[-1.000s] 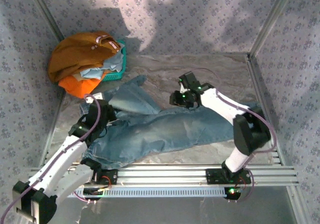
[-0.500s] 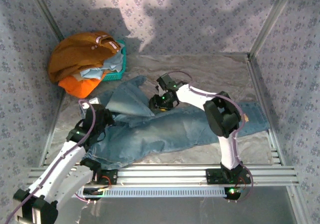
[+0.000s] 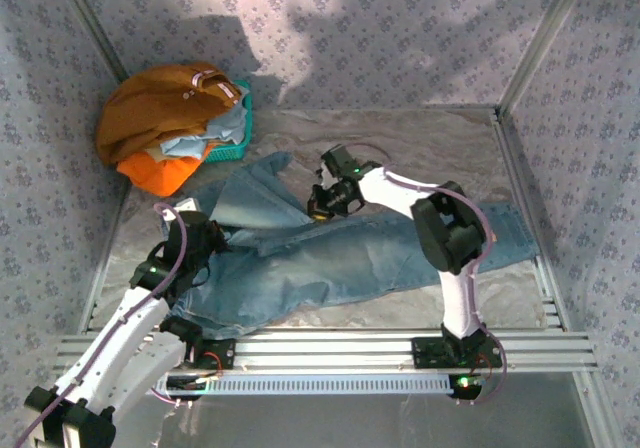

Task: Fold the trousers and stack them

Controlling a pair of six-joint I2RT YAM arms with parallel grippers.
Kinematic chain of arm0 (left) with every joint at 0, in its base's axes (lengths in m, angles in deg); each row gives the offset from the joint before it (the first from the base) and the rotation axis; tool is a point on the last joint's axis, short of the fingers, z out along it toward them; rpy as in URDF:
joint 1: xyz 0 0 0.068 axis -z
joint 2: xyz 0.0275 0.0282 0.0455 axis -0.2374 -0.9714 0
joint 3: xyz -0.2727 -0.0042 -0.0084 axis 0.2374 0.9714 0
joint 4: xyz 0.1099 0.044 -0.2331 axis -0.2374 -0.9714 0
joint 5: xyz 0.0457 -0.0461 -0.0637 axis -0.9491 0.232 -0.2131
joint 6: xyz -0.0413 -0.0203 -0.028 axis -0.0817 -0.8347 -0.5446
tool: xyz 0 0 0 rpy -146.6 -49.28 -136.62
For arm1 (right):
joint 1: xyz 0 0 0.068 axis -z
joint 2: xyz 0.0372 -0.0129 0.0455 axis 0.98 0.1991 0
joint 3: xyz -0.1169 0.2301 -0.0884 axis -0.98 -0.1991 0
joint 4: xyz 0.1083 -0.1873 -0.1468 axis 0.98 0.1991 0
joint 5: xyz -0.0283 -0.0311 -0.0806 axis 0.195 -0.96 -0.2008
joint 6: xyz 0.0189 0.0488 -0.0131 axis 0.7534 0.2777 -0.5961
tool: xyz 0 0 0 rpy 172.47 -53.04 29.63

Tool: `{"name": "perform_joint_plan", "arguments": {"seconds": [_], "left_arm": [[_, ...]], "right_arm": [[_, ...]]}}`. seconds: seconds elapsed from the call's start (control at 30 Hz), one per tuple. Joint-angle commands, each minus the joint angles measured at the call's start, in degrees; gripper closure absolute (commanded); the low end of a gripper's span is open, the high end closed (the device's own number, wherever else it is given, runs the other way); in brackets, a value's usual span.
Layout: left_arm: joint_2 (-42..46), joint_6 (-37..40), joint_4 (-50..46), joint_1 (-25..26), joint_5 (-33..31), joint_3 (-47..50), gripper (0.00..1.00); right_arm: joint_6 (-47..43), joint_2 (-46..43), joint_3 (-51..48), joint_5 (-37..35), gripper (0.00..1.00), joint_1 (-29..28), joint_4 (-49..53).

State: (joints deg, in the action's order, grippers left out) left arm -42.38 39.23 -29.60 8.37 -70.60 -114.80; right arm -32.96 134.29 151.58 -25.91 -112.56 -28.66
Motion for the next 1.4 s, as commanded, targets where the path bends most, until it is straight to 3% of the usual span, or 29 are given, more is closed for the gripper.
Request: {"name": "perform_joint_plan", "arguments": {"seconds": [0.0,0.3,0.53,0.63,0.7,0.87,0.9,1.0,1.07,1.2,1.37], "left_arm": [[0.2,0.0,-0.4,-0.5,0.5,-0.6,1.0],[-5.2,0.1,5.3,-0.1,7.6,-3.0,1.0],[-10.5,2.5,11.4,4.6,9.6,-5.7,1.0],[-11.4,2.6,12.6,5.8,9.6,-5.8,1.0],[-11.7,2.4,12.8,5.9,9.1,-5.3,1.0],[-14.0,1.2,12.6,5.5,6.9,-3.6,1.0],[-15.1,0.8,12.7,5.5,7.3,-3.5,1.0],[-18.0,-1.0,12.1,5.4,7.1,-3.2,1.0],[-18.8,-2.8,10.7,5.2,5.6,-3.1,1.0],[-18.9,-5.3,7.6,3.5,2.9,-2.6,1.0],[-18.9,-8.1,4.7,0.0,1.6,-2.2,1.0]], "right_arm": [[1.5,-8.3,-1.2,-3.6,1.0,2.7,-2.1],[-2.4,-21.5,-2.5,-16.4,1.0,6.8,2.0],[-8.7,-31.1,3.0,-28.1,1.0,3.0,9.7],[-11.2,-31.4,7.3,-33.2,1.0,-0.6,12.2],[-12.0,-30.1,9.9,-32.2,1.0,-1.6,11.8],[-11.4,-13.2,23.2,-25.1,1.0,0.4,17.5],[-10.9,-8.3,26.4,-22.6,0.96,1.2,18.6],[-11.6,5.3,37.3,-15.7,0.64,2.0,22.8],[-13.3,10.7,43.2,-11.9,0.58,2.4,26.7],[-12.5,4.4,33.5,-11.9,0.44,4.5,21.0],[-10.3,-7.2,14.6,-13.8,0.38,12.1,14.0]]}}
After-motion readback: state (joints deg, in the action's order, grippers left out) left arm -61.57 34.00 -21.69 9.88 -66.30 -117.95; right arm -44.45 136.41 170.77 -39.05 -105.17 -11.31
